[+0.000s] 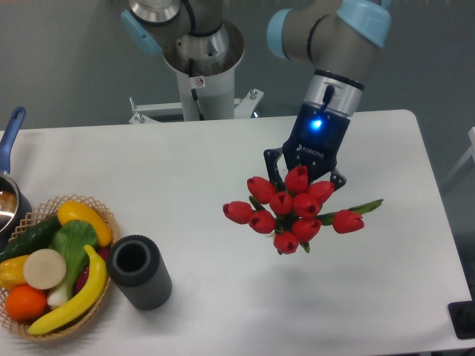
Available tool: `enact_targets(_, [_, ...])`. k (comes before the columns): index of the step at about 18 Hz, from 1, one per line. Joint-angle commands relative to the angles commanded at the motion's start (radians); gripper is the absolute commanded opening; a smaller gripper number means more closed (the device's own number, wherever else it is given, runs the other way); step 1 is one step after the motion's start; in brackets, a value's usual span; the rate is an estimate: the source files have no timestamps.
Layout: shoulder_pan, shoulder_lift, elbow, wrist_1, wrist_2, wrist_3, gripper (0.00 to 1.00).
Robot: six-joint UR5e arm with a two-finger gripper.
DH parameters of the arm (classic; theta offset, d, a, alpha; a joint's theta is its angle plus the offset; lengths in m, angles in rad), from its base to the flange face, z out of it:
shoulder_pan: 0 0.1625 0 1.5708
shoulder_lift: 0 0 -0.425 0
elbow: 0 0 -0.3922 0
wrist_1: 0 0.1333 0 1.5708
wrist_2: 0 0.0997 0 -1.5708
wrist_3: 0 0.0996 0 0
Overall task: Pick up the flowers from the vase
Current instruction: 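Carry the tulip bunch away from the vase over the table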
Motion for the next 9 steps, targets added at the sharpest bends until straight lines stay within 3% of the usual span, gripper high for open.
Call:
enact_targets(4, [-0.003, 0.005, -0.006, 0.000, 0.043, 0.000, 0.16])
enact_targets(9, [-0.035, 0.006, -0.021, -0.005, 0.225, 0.000, 0.18])
